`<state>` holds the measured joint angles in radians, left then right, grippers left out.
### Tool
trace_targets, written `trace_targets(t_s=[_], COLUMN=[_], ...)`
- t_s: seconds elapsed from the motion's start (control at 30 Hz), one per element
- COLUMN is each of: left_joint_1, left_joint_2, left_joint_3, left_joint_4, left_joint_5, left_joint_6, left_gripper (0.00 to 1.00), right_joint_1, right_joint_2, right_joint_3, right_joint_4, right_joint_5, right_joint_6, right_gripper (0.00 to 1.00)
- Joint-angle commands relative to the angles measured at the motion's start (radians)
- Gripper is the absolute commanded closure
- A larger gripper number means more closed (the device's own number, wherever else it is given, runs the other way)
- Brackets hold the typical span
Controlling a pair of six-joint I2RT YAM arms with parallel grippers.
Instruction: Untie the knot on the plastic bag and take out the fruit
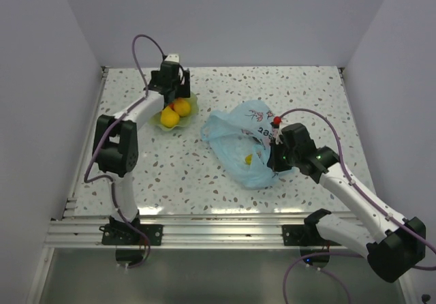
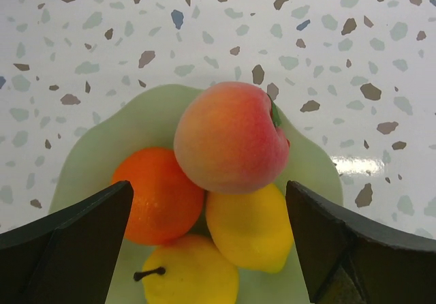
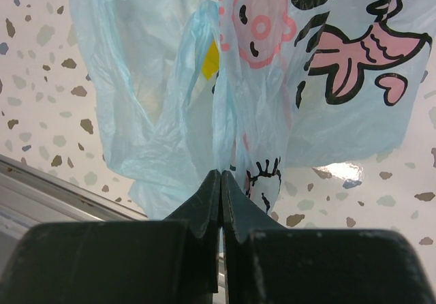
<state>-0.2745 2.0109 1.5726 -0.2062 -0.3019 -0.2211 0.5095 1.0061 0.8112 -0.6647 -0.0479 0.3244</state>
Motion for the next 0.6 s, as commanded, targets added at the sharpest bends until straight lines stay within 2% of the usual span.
trace_targets(t_s=[0.0,0.13,0.23,0.43,0.47,0.5,0.57], left_joint_1=[-0.012,-0.058,-0.132,-0.348,-0.412,-0.442,-0.527], left_joint_2=[-0.161,-0.274,-0.375,-0.517,-0.527,-0.547,-0.563], left_joint_3=[-0.032,-0.101,-0.178,-0.325,-0.342,-0.359,-0.423], left_joint_4=[0.004,-0.033,-0.044,-0.025,-0.016,-0.006,0.049], left_joint_5=[0.004,0.027,0.043,0.141,0.142,0.145,0.155], left_joint_6=[-0.006,-0.024,-0.047,-0.136,-0.145,-0.156,-0.187], left_gripper=[0.00,0.00,0.00,0.01,0.01,0.01,0.01], right_joint_1=[0.001,0.001,0.001,0.003,0.003,0.003,0.001], right_joint_2=[-0.034,-0.049,-0.066,-0.110,-0.115,-0.122,-0.141], right_joint_3=[0.003,0.002,-0.006,-0.027,-0.032,-0.035,-0.032], right_joint_4=[0.010,-0.012,-0.033,-0.099,-0.108,-0.124,-0.142], right_joint_5=[-0.009,-0.007,-0.006,0.003,0.003,-0.001,-0.006], right_joint_6=[0.013,0.015,0.027,0.071,0.080,0.099,0.117], right_gripper=[1.00,0.98,0.95,0.83,0.80,0.70,0.59])
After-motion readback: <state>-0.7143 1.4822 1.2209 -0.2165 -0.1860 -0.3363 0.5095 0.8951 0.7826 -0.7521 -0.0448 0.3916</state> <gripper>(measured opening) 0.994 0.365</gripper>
